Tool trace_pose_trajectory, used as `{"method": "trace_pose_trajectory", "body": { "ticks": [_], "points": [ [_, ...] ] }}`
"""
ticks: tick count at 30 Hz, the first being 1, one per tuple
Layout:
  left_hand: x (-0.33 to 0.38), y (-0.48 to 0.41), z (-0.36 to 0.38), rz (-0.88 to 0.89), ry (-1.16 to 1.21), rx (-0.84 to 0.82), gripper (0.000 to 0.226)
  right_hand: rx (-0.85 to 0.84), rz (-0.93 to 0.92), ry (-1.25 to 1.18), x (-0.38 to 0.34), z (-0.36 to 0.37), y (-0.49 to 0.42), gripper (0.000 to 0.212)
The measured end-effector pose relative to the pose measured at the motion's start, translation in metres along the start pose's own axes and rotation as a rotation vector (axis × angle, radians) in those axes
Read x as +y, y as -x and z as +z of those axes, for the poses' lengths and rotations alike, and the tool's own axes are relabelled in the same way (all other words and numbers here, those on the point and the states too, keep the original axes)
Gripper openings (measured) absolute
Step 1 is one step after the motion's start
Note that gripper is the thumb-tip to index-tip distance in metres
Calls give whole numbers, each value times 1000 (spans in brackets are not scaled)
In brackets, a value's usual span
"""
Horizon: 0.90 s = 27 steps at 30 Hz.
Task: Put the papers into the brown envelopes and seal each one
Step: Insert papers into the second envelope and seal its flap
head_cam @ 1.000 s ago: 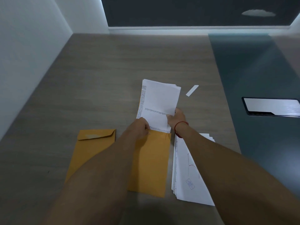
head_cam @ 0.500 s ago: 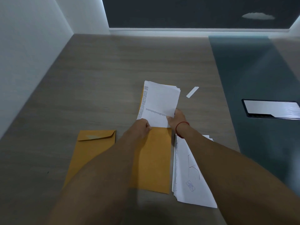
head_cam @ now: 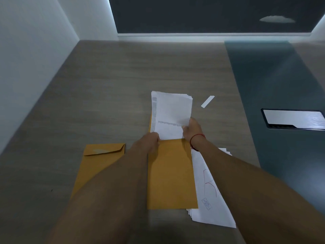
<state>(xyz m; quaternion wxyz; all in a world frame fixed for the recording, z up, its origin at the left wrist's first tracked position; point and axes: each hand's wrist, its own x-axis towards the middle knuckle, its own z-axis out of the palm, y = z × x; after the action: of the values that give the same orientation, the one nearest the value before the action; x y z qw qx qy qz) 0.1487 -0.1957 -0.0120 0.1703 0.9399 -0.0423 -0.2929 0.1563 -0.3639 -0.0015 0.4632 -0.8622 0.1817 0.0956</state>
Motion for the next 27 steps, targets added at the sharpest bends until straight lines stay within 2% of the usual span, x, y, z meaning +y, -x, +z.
{"method": "trace_pose_trajectory", "body": {
  "ticks": [2,6,12,18,22,25,27],
  "points": [
    [2,-2,-5,19,62,26,38,-28,-23,56,1,-1,-1,34],
    [4,-5,-6,64,13,62,16,-36,-1,59,4,0,0,33],
    [8,-4,2,83,135,52,20,-22,10,6,6,3,3,28],
    [8,-3,1,79,206,101,23,-214,-46,91,9,-7,2,40],
    [14,-2,1,94,245,143,29,-94,-46,-125,-9,-10,-5,28],
    [16,1,0,114,256,219,21,-136,-59,1,-4,-10,-1,30],
    [15,2,-1,137,228,249,17,-162,-57,-11,3,-10,0,35]
  ]
}}
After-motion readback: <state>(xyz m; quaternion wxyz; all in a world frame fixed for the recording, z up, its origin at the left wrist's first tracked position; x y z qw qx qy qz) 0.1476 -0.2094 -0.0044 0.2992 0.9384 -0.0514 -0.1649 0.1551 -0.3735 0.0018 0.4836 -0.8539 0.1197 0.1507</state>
